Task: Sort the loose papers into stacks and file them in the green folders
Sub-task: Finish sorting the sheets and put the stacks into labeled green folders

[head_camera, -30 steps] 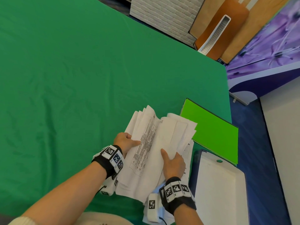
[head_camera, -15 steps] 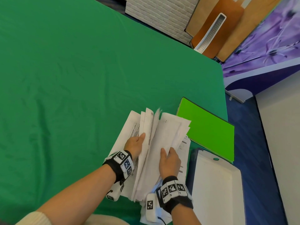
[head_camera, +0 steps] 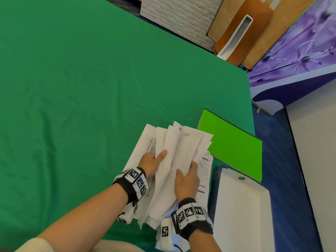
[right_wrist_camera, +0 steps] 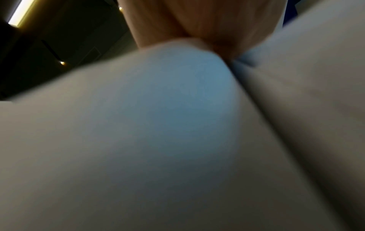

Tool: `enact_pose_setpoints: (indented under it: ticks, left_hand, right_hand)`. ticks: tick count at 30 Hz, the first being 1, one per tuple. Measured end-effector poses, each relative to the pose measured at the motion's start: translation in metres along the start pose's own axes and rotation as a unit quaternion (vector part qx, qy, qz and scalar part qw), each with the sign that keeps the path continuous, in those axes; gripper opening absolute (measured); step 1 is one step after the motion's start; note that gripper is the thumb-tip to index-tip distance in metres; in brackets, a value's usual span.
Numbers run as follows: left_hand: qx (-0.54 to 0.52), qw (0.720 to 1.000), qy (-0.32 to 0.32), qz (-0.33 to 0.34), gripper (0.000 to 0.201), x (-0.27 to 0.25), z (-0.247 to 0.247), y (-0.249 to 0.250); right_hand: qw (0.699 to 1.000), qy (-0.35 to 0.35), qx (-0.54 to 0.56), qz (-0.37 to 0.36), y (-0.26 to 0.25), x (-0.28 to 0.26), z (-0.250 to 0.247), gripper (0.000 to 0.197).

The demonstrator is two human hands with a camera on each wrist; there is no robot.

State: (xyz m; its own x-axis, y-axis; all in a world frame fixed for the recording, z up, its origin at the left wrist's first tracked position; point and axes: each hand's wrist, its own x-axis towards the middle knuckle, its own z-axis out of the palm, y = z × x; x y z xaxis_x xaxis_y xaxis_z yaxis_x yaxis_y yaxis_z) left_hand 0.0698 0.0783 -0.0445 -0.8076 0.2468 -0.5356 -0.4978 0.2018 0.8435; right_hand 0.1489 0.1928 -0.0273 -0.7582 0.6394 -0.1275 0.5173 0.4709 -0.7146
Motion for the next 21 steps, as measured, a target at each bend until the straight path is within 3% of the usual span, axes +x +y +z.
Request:
enact_pose_setpoints:
  ticks: [2, 3, 4, 8, 11, 14, 21]
  left_hand:
    - [-0.028, 0.999, 0.003, -0.029, 0.050, 0.000, 0.001, 0.000]
    - [-0.040, 0.998, -0.004, -0.042, 0.050, 0.002, 0.001, -0.001]
    - [-0.044, 0.997, -0.010, -0.055, 0.050, 0.002, 0.000, -0.002]
    - [-0.045, 0.994, -0.045, -0.089, 0.046, -0.001, 0.000, -0.002]
    - [-0.050, 0.993, -0.062, -0.086, 0.042, -0.004, 0.000, 0.001]
    - [-0.057, 0.991, -0.071, -0.096, 0.051, -0.008, -0.001, 0.004]
    - [-0.095, 0.985, -0.076, -0.125, 0.056, -0.017, -0.004, 0.011]
  right_hand:
    - [1.000, 0.003, -0.005, -0.019, 0.001, 0.001, -0.001, 0.073]
    - [0.999, -0.008, -0.018, -0.028, 0.000, 0.001, -0.002, 0.078]
    - [0.999, -0.021, -0.024, -0.035, 0.000, 0.001, -0.001, 0.074]
    - [0.999, -0.019, -0.024, -0.039, 0.000, 0.003, 0.001, 0.026]
    - [0.999, -0.006, 0.049, -0.007, -0.006, -0.002, 0.000, 0.044]
    - [0.997, -0.033, 0.069, -0.014, -0.009, -0.003, -0.001, 0.048]
    - [0.998, -0.044, 0.055, 0.005, -0.002, -0.002, 0.002, 0.073]
